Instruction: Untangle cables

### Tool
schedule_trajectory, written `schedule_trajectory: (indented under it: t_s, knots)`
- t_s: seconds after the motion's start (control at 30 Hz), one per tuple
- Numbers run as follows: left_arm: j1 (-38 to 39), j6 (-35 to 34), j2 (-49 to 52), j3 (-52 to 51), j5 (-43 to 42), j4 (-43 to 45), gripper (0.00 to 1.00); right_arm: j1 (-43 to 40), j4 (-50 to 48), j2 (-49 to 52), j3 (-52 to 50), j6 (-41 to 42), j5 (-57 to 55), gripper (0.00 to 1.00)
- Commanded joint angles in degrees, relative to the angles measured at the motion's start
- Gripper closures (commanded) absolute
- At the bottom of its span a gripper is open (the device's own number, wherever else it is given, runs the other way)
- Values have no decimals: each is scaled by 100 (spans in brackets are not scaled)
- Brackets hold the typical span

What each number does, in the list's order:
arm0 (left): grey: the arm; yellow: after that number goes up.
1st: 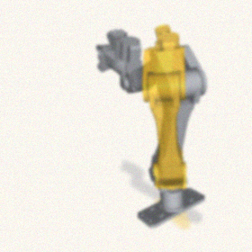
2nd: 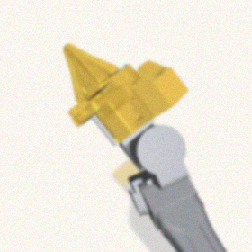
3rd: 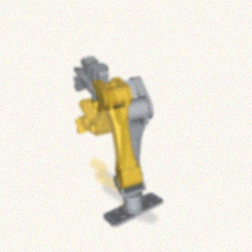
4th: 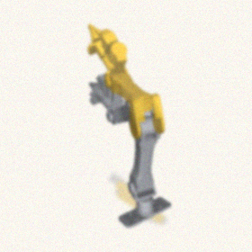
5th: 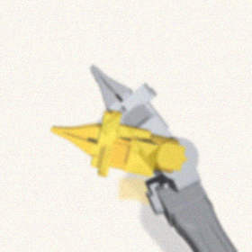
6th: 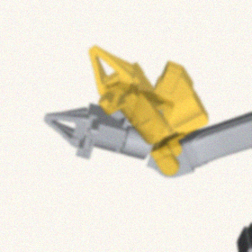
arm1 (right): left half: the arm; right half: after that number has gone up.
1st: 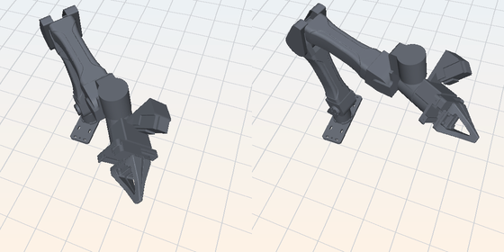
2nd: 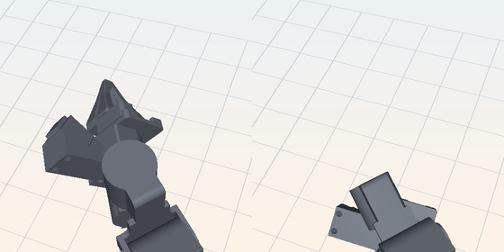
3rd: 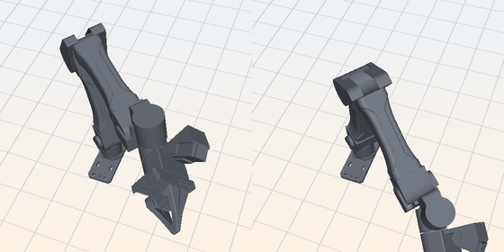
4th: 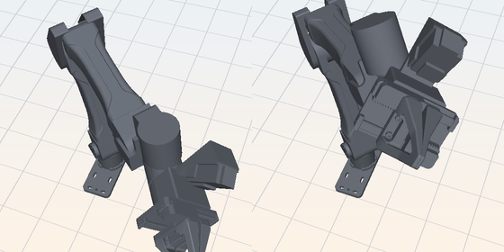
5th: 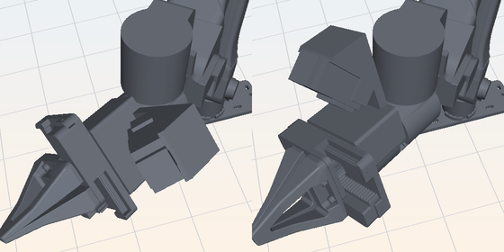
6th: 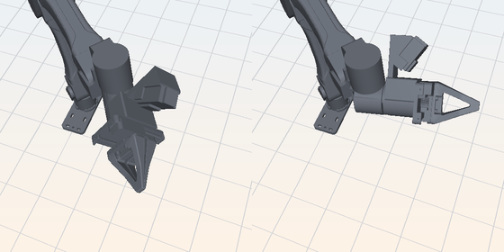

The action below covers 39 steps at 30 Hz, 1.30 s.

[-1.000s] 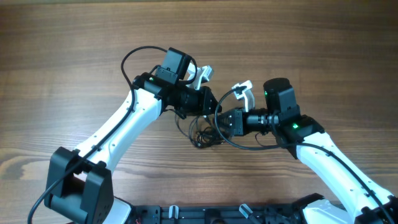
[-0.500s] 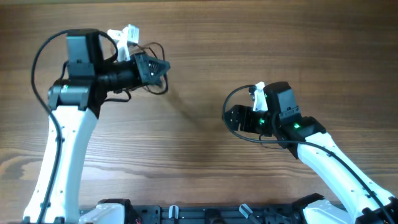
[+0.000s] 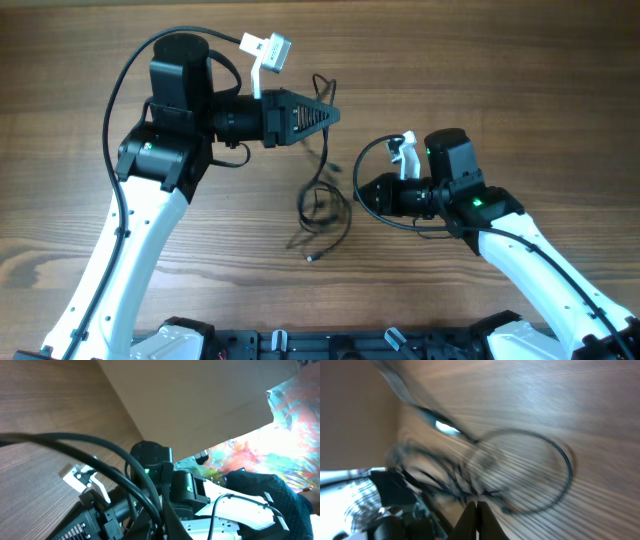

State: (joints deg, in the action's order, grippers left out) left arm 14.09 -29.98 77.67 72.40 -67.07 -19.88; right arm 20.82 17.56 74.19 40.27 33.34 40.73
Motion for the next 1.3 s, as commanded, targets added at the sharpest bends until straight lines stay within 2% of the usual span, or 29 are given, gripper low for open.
schedule_trajectory:
  t_s: [0.0,0.03,0.07,0.1,0.17,0.27,0.33,0.43,0.6,0.7,0.77,0.87,0.97,1.0,1.07,1.1,1.13,1.17,1.2,1.27]
  knots:
    - [-44,-31,-52,90,96,39,94,2,190,-48,13,-7,-330,96]
    - [-44,-31,-52,90,118,42,93,2,125,-48,11,-44,-7,83]
    - [-44,-31,-52,90,118,39,93,2,33,-48,11,-59,195,55]
    - [-35,-33,-52,90,116,39,93,2,-81,-48,11,-199,350,33]
    - [-31,-57,-52,90,111,37,93,2,-306,-48,13,-345,345,30]
    - [-31,-391,-52,90,90,136,94,2,-487,-48,13,-339,-337,31]
    - [-31,-619,-52,90,4,328,94,2,-496,-48,11,-341,-796,36]
    - [-28,-1228,-52,90,-262,907,94,2,-518,-48,11,-341,-837,36]
    - [435,-1401,-52,90,-341,1471,94,317,-763,-48,11,-402,-870,39]
    - [645,-1598,-52,90,-350,1744,93,581,-726,-37,11,-313,-1681,51]
    - [643,-1812,-52,90,-450,2094,94,656,-752,76,11,-313,-1867,53]
    - [638,-2002,-52,90,-450,2369,93,660,-763,444,11,-302,-1867,76]
    - [638,-1998,-52,90,-494,2299,93,660,-798,804,11,175,-1840,85]
    - [636,-1971,-50,90,-494,2212,93,660,-793,824,11,129,-1849,96]
    - [638,-1534,-11,90,-492,1928,92,660,-769,822,11,125,-1958,96]
    - [636,-1005,22,90,-474,1563,92,660,-717,822,11,131,-2031,96]
    - [636,-498,59,90,-273,1029,92,660,-643,822,11,131,-2046,96]
    - [636,90,103,90,317,208,92,660,-520,822,11,136,-2133,96]
    - [636,629,142,90,1388,-684,92,660,-363,822,11,136,-2253,96]
    - [636,876,221,87,4081,-2024,96,660,92,820,11,179,-2671,96]
